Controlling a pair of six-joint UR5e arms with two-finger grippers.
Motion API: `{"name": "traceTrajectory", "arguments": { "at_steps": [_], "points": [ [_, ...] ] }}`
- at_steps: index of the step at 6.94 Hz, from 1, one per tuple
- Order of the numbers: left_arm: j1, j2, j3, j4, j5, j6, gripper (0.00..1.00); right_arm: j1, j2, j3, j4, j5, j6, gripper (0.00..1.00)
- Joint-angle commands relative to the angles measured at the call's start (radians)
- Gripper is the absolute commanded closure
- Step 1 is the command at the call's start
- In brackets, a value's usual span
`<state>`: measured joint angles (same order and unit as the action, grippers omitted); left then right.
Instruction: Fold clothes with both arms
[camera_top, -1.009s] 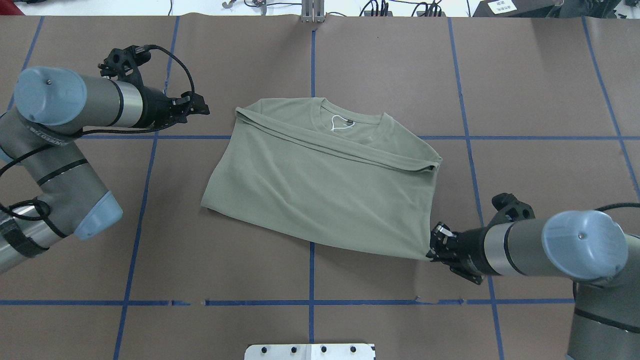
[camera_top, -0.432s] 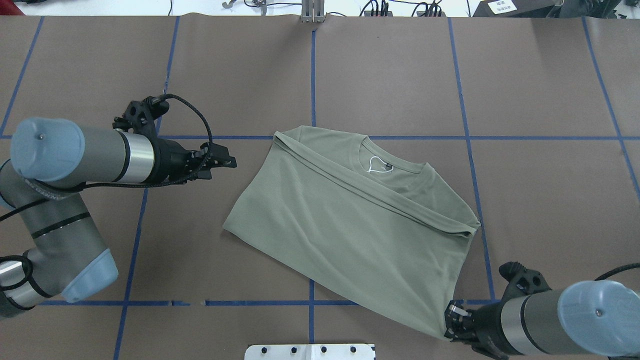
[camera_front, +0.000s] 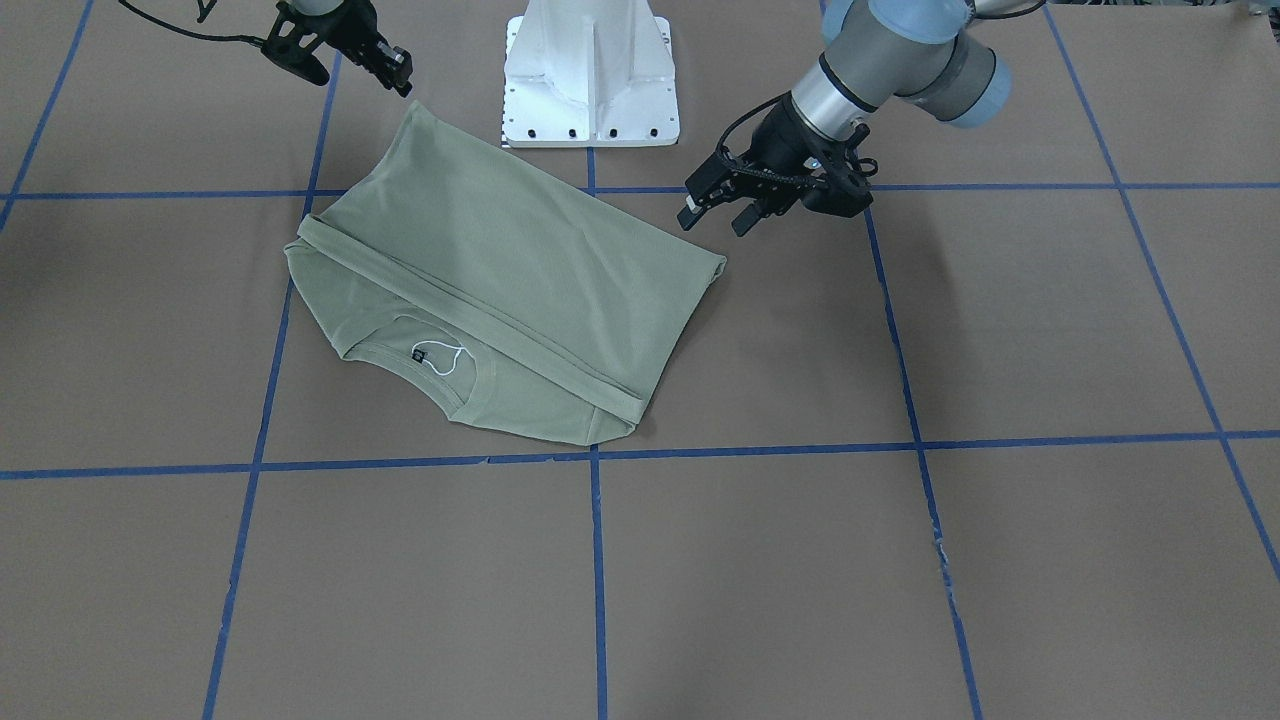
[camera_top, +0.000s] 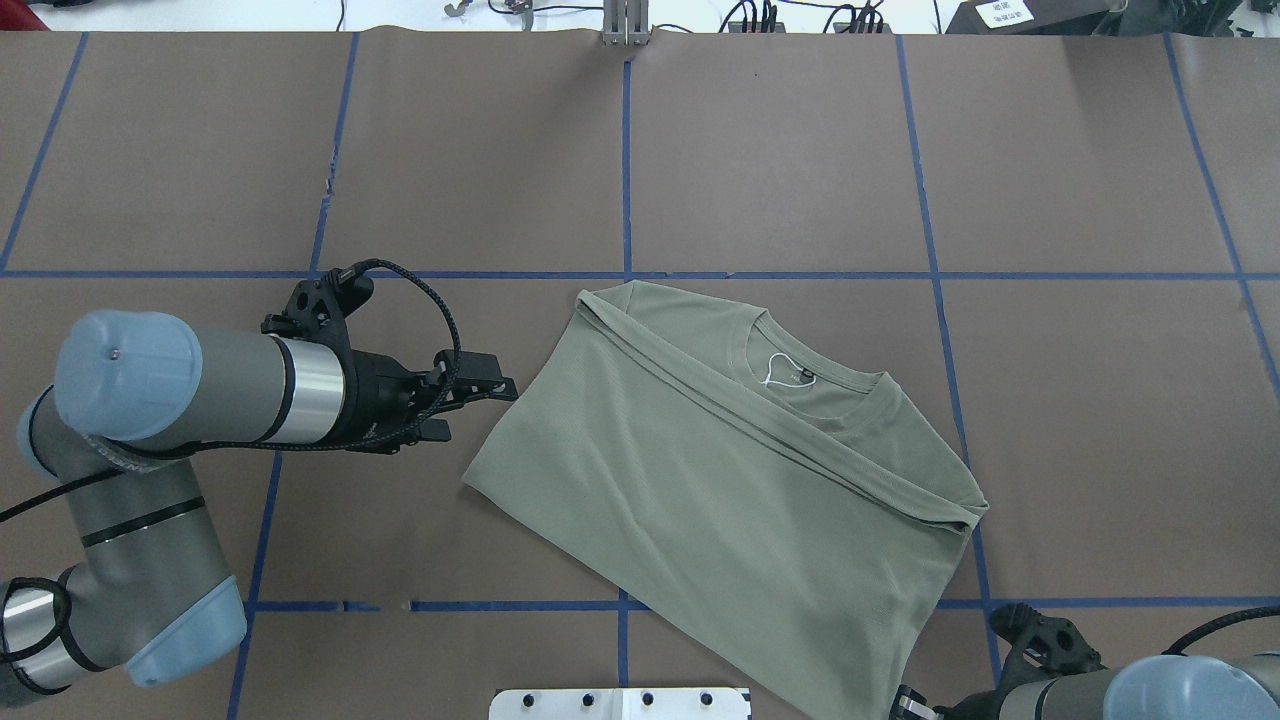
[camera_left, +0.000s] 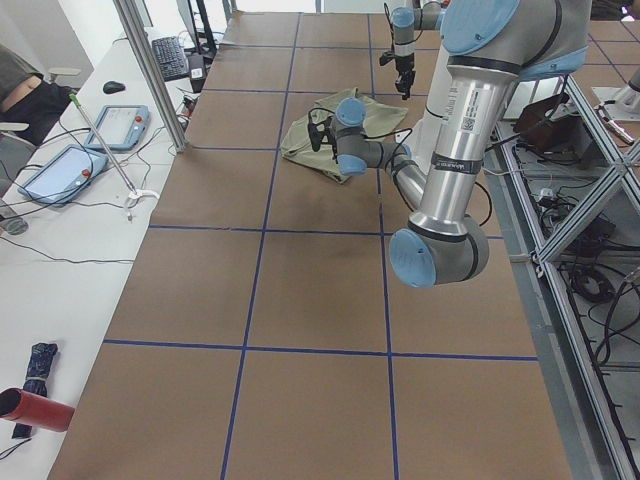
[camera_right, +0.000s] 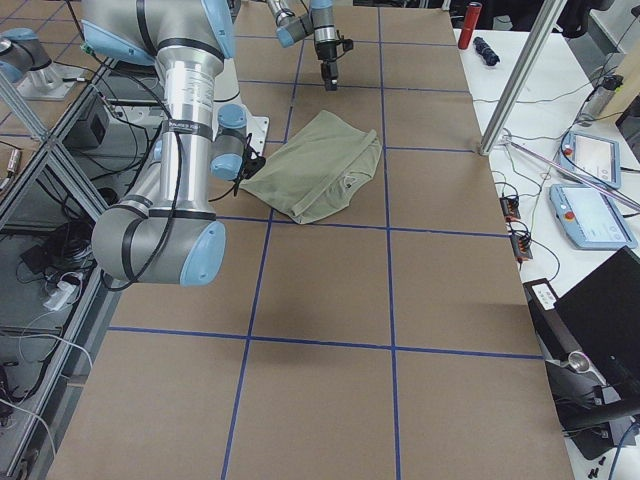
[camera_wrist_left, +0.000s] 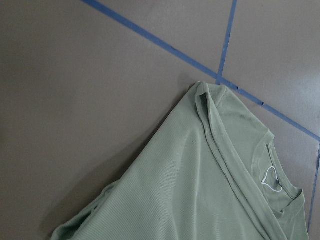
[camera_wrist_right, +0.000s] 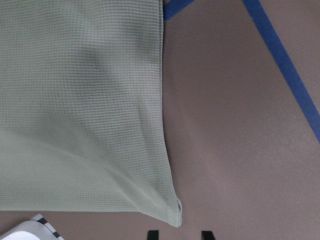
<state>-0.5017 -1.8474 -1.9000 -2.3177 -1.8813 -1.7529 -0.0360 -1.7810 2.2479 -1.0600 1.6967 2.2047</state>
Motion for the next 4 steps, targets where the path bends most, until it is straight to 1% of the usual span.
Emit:
{"name": "traceTrajectory", "arguments": {
  "at_steps": [1,2,3,4],
  "points": [
    [0.047,-0.004,0.012,0.093,0.008,-0.077,0.00,0.057,-0.001,0.045,0.000,-0.055,0.003,0.00],
    [0.064,-0.012,0.010,0.183,0.010,-0.086,0.00,0.155,0.002,0.062,0.000,-0.054,0.003,0.00],
    [0.090,-0.013,0.012,0.222,0.013,-0.086,0.02,0.229,0.006,0.052,-0.002,-0.049,0.000,0.00],
    [0.144,-0.018,0.015,0.254,0.090,-0.091,0.07,0.314,0.011,0.049,0.000,-0.046,-0.006,0.00]
  ]
}}
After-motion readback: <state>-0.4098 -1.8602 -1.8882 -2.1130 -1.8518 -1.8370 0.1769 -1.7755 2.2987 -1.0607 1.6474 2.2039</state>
